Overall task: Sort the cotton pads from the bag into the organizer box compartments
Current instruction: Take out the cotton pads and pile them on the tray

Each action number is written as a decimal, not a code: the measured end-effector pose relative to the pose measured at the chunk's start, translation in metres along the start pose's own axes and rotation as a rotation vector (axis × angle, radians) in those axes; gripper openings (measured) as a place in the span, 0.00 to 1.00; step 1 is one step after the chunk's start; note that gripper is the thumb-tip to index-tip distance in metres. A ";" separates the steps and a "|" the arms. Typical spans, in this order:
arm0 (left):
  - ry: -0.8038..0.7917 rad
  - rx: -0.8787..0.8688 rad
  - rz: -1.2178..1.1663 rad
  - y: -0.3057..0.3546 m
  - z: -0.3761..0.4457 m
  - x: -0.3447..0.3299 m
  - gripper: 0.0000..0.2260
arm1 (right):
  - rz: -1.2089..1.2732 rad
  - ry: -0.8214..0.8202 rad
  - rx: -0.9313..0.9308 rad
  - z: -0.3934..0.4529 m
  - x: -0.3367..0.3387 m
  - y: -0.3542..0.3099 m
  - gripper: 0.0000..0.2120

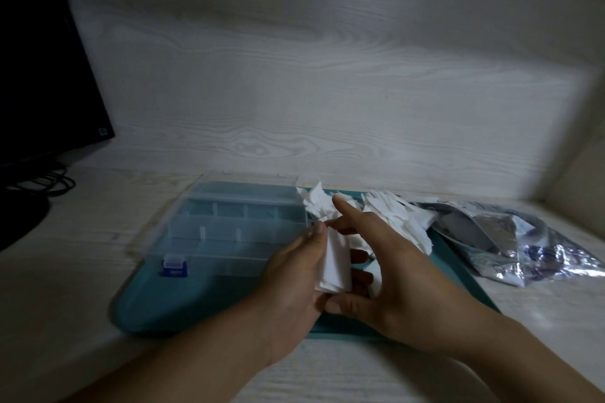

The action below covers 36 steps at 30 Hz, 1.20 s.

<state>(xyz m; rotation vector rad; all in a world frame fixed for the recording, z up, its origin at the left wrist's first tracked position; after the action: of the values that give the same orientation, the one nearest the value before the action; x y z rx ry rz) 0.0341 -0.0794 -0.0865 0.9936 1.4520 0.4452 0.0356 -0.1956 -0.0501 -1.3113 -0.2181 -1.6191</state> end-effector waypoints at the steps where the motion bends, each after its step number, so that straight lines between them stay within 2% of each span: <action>1: -0.009 -0.002 0.001 0.000 -0.001 -0.001 0.16 | 0.003 0.000 0.012 0.000 -0.001 -0.001 0.50; 6: -0.023 -0.027 -0.035 0.001 -0.001 -0.003 0.16 | 0.024 0.020 0.020 0.000 -0.004 0.001 0.46; 11: -0.016 0.024 -0.017 -0.001 0.001 0.000 0.16 | 0.089 0.031 -0.019 0.001 -0.002 0.003 0.49; 19: 0.007 0.001 -0.035 0.000 0.001 0.000 0.16 | 0.064 0.025 0.010 0.000 0.000 0.002 0.45; 30: -0.015 -0.006 -0.035 0.000 0.000 0.000 0.14 | 0.007 0.005 0.025 0.001 0.003 0.003 0.45; 36: -0.025 -0.004 0.001 -0.001 0.001 0.001 0.16 | 0.015 0.033 0.054 0.000 0.001 -0.002 0.45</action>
<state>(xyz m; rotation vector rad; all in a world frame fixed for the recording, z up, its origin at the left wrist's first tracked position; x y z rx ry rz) 0.0347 -0.0791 -0.0877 0.9935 1.4276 0.4347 0.0346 -0.1954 -0.0485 -1.2418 -0.2301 -1.6099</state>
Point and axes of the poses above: each hand's wrist, its own z-axis towards the middle knuckle, its own x-axis out of the back of the hand, y = z × x, the point moved 5 cm from there along z, towards the middle knuckle, and after that the axes turned 9 degrees about x, right-handed, at the moved point
